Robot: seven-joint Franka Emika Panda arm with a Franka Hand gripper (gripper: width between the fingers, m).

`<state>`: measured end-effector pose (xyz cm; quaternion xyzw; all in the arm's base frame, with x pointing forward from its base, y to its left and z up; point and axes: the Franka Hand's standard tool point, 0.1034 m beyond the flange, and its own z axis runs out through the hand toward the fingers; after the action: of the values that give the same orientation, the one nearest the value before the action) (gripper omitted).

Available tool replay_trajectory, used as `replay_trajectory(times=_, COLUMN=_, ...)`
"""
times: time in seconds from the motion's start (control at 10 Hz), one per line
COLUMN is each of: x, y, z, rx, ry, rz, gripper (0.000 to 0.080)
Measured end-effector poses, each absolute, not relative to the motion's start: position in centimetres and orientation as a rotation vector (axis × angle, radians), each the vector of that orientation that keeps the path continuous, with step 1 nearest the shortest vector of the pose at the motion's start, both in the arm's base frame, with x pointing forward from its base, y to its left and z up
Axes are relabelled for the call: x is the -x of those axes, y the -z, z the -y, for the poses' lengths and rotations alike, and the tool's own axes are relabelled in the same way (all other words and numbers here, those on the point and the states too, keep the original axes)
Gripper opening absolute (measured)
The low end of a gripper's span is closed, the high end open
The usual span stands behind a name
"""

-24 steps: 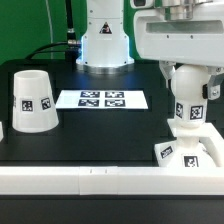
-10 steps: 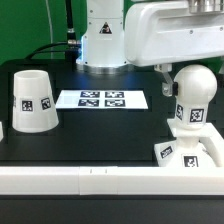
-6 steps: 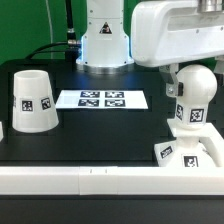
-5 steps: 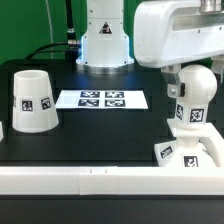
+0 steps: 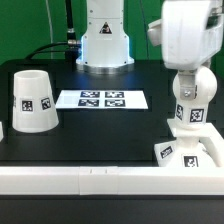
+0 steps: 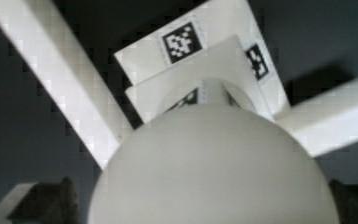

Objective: Assemble lamp

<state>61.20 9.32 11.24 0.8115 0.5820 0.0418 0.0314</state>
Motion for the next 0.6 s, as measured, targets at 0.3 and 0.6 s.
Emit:
replay_trajectory(times=0.3, x=-61.18, y=-11.0, z=-9.25, rx=-2.274, ry=-0.094, rz=-2.033, gripper=0.0699)
replay_trajectory(times=0.6, x=-61.24, y=-10.99, z=-9.1, rx=-2.15, ry=-0.076, rz=-2.139, gripper=0.0654)
